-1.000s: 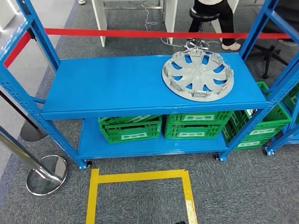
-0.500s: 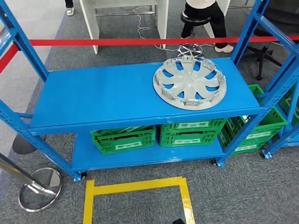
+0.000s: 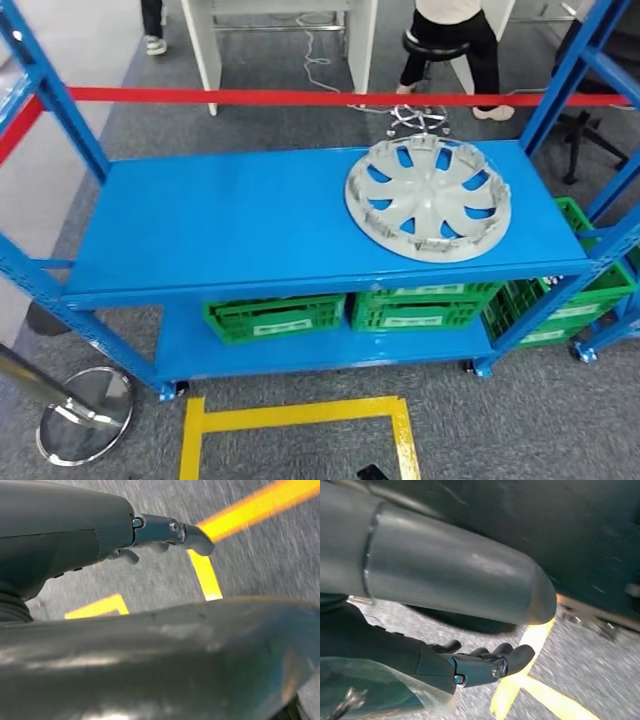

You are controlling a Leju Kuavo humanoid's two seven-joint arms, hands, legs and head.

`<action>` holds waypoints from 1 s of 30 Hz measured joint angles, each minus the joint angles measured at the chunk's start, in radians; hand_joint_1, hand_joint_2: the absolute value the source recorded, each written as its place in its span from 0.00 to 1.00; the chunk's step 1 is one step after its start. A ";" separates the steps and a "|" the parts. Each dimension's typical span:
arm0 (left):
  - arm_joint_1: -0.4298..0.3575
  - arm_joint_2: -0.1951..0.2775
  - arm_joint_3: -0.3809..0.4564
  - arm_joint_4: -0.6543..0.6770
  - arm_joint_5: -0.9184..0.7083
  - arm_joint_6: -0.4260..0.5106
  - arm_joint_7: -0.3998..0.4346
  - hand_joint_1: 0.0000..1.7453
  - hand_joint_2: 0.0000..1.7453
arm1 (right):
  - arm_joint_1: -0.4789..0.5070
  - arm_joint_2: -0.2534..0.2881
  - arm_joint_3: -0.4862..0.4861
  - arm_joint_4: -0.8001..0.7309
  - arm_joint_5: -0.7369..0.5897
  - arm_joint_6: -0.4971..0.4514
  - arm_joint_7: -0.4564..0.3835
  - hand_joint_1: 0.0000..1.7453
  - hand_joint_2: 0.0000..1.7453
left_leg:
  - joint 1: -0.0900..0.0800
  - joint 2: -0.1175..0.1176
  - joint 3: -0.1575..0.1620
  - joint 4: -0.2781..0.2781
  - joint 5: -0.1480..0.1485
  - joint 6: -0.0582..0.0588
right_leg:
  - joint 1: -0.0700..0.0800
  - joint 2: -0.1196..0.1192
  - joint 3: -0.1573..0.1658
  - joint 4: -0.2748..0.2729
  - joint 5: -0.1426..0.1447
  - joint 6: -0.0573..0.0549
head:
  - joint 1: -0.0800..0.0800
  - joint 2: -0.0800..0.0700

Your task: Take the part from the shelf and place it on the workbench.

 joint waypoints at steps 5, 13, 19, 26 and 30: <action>-0.010 -0.032 -0.014 -0.005 0.009 -0.007 -0.008 0.00 0.00 | 0.002 0.002 -0.001 -0.004 -0.009 -0.011 -0.003 0.00 0.00 | 0.000 0.002 -0.016 0.081 -0.003 -0.024 | -0.003 0.003 0.050 -0.031 -0.017 -0.036 | -0.008 0.000; 0.012 -0.041 -0.015 -0.005 0.031 0.005 -0.032 0.00 0.25 | 0.012 0.002 -0.016 -0.004 -0.047 -0.023 -0.014 0.00 0.00 | -0.008 0.002 -0.172 0.136 0.063 -0.011 | 0.005 0.016 0.144 -0.037 -0.082 -0.047 | -0.013 0.000; 0.020 -0.042 -0.014 -0.005 0.038 0.008 -0.034 0.00 1.00 | 0.015 0.001 -0.040 -0.002 -0.059 -0.025 -0.017 0.00 0.25 | -0.016 -0.002 -0.149 0.033 0.123 0.018 | 0.007 0.015 0.144 -0.033 -0.124 -0.011 | -0.013 0.000; 0.019 -0.050 -0.015 -0.015 0.054 0.017 -0.039 0.00 1.00 | 0.032 -0.003 -0.063 0.000 -0.080 -0.026 -0.024 0.00 1.00 | -0.005 0.000 -0.128 0.022 0.106 0.026 | -0.013 0.011 -0.025 0.207 -0.174 0.027 | -0.006 0.000; 0.024 -0.055 -0.037 -0.057 0.113 0.059 -0.060 0.00 1.00 | 0.069 -0.013 -0.067 0.007 -0.133 -0.019 -0.045 0.00 1.00 | -0.004 -0.004 -0.107 0.025 0.089 0.007 | -0.016 0.004 0.059 -0.007 -0.045 0.022 | -0.005 0.000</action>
